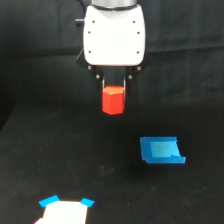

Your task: Pick up the red object from the table

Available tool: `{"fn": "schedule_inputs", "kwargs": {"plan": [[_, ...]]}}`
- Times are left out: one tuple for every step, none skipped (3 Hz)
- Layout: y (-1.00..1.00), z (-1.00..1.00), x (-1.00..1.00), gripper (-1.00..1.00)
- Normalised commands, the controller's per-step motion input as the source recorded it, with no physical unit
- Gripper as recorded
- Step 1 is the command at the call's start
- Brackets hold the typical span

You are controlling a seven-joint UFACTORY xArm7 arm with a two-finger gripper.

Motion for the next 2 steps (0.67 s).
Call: {"fn": "schedule_inputs", "kwargs": {"plan": [[-0.76, 0.06, 0.06, -0.61], [-0.84, 0.26, 0.41, -0.51]]}}
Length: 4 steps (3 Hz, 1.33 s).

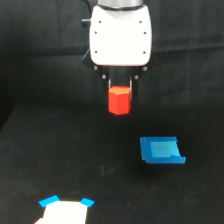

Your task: Pick up the red object from the table

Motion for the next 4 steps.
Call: {"fn": "schedule_inputs", "kwargs": {"plan": [[-0.92, 0.65, -0.16, -0.58], [-0.44, 0.22, -0.35, -0.22], [-0.51, 0.36, -0.52, -1.0], [-0.91, 0.74, 0.48, -0.7]]}}
